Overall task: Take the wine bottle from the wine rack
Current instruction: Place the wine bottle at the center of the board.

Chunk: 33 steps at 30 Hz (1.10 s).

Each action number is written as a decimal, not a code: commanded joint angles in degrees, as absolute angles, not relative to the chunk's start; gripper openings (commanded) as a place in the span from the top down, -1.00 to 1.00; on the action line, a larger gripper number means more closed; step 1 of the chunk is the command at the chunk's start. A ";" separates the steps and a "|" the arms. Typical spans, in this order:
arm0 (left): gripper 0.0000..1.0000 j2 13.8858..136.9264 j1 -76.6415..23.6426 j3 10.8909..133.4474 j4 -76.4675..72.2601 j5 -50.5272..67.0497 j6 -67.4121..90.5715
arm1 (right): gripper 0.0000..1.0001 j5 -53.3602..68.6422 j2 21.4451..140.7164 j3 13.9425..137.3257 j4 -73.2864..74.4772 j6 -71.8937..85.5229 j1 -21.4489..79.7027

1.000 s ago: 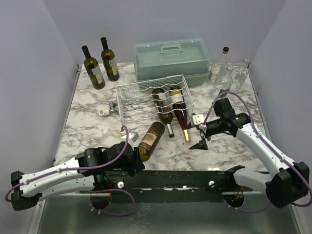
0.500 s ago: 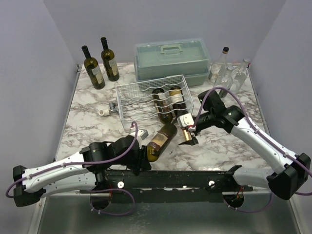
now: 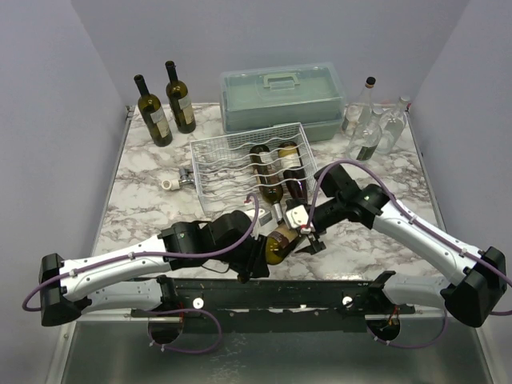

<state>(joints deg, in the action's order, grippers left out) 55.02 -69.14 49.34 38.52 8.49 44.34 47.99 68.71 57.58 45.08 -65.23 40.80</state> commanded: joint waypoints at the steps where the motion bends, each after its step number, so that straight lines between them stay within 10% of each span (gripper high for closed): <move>1: 1.00 56.43 -69.13 53.22 30.17 12.68 40.80 | -0.99 43.78 66.72 55.00 45.36 -67.84 42.16; 18: 1.00 60.36 -67.60 53.35 25.70 19.82 40.08 | -0.71 42.21 63.92 48.53 43.78 -72.84 43.98; 29: 0.99 61.25 -65.69 51.99 23.83 21.88 39.98 | 0.94 44.26 61.02 45.30 43.63 -72.72 44.03; 33: 0.02 60.28 -64.52 51.05 22.88 21.99 40.02 | 1.00 44.69 59.31 43.03 41.97 -70.65 43.90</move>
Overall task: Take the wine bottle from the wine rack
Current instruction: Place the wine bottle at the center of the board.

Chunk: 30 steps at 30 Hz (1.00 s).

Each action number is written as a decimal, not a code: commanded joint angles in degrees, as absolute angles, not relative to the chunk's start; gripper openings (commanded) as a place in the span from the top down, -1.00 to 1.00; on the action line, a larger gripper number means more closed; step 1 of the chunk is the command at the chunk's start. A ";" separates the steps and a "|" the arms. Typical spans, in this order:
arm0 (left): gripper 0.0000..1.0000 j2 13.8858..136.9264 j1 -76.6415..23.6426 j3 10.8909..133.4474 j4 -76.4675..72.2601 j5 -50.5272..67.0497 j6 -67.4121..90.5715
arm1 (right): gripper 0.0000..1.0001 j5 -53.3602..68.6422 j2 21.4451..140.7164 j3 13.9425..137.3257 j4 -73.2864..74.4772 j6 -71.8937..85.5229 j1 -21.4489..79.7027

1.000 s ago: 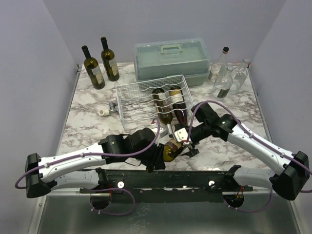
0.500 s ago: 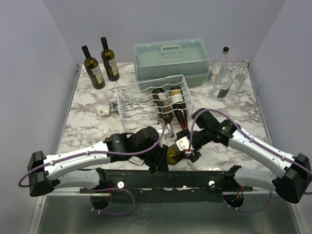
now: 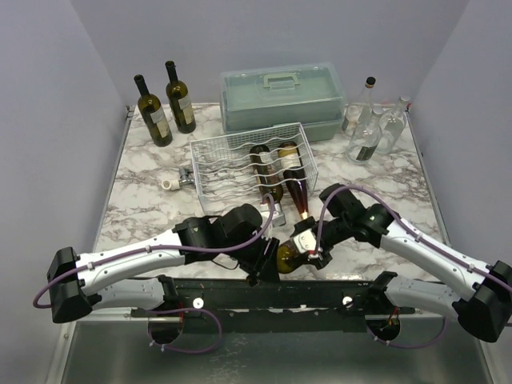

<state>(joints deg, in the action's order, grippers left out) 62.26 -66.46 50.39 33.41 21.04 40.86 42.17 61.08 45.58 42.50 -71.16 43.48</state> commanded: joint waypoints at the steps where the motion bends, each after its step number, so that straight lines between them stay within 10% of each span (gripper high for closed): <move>1: -0.20 59.75 -64.27 50.62 22.06 22.52 39.83 | 1.00 44.85 58.94 42.43 41.40 -70.05 43.74; 8: -0.76 57.16 -63.55 47.48 16.77 23.03 39.51 | 1.00 47.64 56.55 40.38 39.98 -67.27 41.16; 30: -0.97 39.48 -61.79 38.01 -8.38 -4.35 30.42 | 1.00 55.59 52.08 40.78 39.16 -57.63 29.93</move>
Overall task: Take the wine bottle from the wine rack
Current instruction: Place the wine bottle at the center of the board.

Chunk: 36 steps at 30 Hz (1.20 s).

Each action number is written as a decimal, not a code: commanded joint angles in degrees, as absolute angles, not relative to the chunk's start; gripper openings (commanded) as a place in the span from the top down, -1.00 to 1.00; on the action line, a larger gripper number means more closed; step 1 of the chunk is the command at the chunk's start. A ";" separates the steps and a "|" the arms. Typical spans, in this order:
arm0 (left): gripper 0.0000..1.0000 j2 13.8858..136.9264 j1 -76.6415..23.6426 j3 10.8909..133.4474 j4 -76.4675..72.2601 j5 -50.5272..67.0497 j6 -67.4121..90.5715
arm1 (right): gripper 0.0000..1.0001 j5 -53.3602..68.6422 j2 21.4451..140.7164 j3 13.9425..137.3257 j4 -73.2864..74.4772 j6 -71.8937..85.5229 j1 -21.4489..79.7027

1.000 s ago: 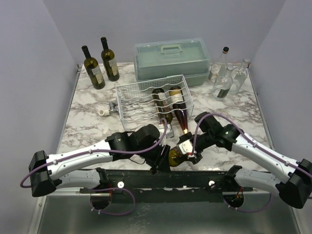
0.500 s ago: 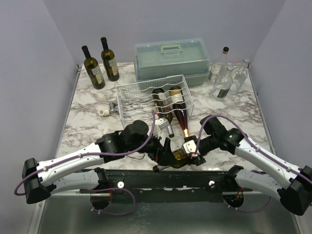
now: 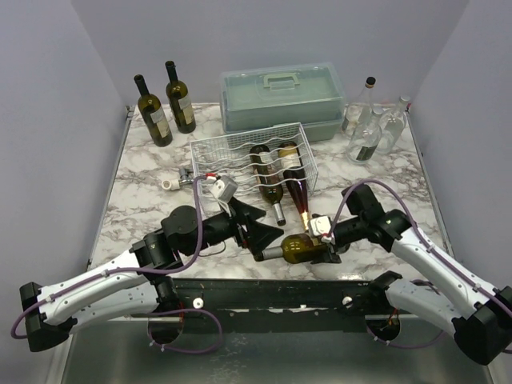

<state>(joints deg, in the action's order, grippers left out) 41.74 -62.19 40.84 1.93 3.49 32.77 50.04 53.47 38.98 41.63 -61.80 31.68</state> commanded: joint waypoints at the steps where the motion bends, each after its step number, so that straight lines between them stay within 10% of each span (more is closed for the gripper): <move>1: -0.97 38.84 -61.73 36.87 -10.78 -5.18 30.33 | 1.00 56.07 52.08 41.03 39.03 -56.81 29.40; 36: -0.87 43.85 -61.79 21.01 -48.59 -3.04 27.69 | 1.00 68.69 55.30 41.56 27.95 -36.08 21.01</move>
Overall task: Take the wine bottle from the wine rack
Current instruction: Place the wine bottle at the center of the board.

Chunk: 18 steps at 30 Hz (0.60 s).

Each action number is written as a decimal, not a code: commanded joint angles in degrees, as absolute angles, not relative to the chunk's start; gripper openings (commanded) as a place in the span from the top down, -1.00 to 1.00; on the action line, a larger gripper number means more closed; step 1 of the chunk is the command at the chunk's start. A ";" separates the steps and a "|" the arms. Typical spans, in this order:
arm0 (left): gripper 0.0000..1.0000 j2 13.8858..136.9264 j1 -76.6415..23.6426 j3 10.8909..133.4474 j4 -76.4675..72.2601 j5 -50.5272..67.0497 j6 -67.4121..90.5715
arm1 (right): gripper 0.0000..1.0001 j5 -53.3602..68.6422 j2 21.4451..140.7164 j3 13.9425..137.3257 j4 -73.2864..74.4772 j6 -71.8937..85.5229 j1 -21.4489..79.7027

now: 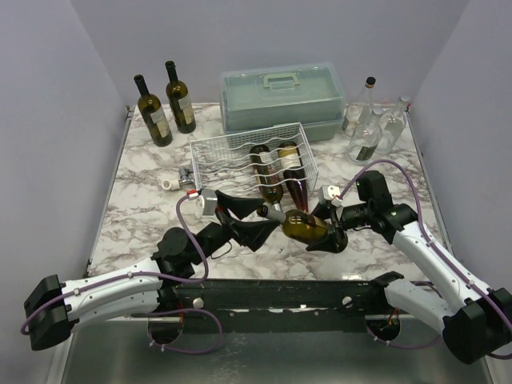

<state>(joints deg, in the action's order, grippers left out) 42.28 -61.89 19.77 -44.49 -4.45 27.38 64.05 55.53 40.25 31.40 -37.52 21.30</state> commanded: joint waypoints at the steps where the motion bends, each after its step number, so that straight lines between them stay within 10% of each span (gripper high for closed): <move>1: -0.84 44.39 -61.72 21.17 -48.73 -2.92 27.69 | 1.00 68.67 55.41 41.50 27.88 -36.01 21.00; 18: -0.31 51.17 -61.84 22.91 -49.93 -1.58 26.55 | 1.00 68.66 55.77 41.36 27.33 -35.38 21.01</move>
<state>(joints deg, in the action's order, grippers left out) 50.00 -61.89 20.32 -47.51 -2.76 27.31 64.45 55.83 40.25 30.48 -36.01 21.28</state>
